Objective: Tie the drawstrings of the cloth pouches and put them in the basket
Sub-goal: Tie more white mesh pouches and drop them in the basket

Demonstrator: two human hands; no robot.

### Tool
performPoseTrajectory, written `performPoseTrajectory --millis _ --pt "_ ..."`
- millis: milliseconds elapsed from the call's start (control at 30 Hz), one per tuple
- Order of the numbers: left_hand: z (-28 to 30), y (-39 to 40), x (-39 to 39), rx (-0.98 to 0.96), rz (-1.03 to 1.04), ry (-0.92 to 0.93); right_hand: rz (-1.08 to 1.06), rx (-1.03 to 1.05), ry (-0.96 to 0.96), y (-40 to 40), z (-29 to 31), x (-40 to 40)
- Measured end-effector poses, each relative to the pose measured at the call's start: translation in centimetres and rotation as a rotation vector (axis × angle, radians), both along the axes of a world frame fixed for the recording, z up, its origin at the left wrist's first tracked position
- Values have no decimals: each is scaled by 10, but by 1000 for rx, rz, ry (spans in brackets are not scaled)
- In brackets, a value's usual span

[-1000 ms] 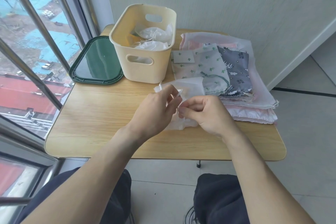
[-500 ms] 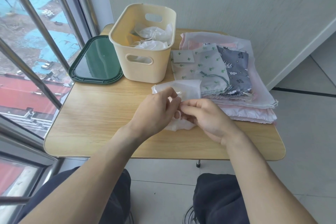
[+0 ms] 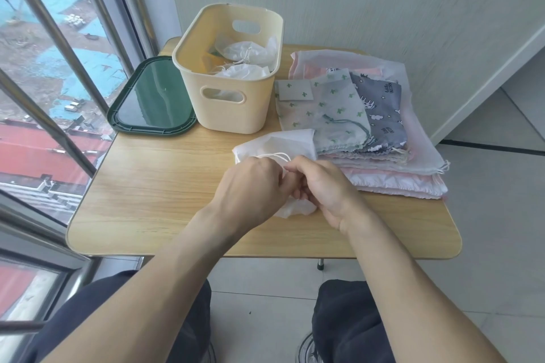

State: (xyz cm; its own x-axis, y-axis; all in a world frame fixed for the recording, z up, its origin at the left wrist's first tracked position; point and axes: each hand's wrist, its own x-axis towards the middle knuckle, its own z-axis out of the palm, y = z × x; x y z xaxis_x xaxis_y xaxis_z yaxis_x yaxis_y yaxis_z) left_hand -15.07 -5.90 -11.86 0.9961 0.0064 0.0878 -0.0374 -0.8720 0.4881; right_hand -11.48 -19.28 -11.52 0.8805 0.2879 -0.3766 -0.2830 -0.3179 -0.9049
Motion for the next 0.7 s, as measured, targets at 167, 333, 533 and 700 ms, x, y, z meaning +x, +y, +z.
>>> performPoseTrajectory --millis 167,333,533,700 --pt "3 10 2 -325 -124 79 -71 28 -24 0 0 4" --pt "6 14 0 -477 -154 147 7 4 -58 -2 -5 6" --pt "15 20 0 -498 -162 239 -49 8 -56 -3 -11 5" --pt "12 28 0 -287 -102 217 -78 -28 -152 2 -10 -1"
